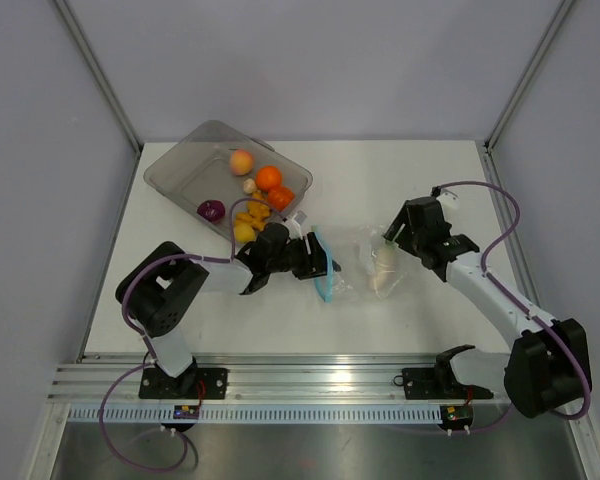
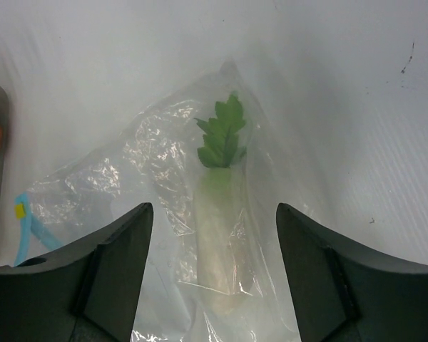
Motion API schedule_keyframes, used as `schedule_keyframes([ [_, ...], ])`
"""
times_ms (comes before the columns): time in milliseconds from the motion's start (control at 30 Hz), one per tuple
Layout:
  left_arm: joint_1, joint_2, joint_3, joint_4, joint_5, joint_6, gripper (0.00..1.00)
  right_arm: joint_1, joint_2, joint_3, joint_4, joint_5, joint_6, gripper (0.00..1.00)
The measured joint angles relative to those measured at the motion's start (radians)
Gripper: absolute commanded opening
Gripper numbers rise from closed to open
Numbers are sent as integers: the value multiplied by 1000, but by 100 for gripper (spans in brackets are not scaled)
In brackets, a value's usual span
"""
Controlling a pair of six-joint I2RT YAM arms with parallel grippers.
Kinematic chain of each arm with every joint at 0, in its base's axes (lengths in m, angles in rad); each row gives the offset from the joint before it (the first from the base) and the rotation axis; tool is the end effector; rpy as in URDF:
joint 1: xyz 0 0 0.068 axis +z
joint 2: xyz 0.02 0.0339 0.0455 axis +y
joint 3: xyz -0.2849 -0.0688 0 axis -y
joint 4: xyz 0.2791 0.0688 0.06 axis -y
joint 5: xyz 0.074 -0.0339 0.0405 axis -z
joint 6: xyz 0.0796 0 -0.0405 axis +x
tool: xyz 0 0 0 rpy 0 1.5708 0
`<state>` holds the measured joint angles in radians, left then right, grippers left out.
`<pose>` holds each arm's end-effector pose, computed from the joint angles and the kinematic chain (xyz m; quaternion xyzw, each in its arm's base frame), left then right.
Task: Open the zip-top bag and remove the fake food
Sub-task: Pick up the fake vegetable from the zipper food storage bag.
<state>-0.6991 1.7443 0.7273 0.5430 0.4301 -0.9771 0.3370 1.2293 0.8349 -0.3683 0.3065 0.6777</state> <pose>0.2827 -0.2810 0.1215 -0.0053 0.8411 -0.5004 0.2053 0.3040 0.0811 0.2265 0.2132 0.8854 0.0661 0.4078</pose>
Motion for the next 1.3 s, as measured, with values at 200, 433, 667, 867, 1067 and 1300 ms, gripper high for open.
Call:
schedule_keyframes([
  [200,0,2,12,-3,0,5,53,0,-82,-52,-27,-2,14,73],
  [433,0,2,12,-19,0,13,53,0,-111,-121,-35,-24,23,58],
  [667,-1,2,15,-36,-1,28,55,0,-98,-148,-31,-46,38,25],
  [867,-1,8,39,-43,-3,39,57,0,-37,-148,-21,-51,43,21],
  [1067,-1,24,53,-43,-3,44,59,0,79,-111,-18,-56,43,20],
  [1300,-1,79,103,-114,-14,73,61,0,125,-84,-5,-20,42,18],
])
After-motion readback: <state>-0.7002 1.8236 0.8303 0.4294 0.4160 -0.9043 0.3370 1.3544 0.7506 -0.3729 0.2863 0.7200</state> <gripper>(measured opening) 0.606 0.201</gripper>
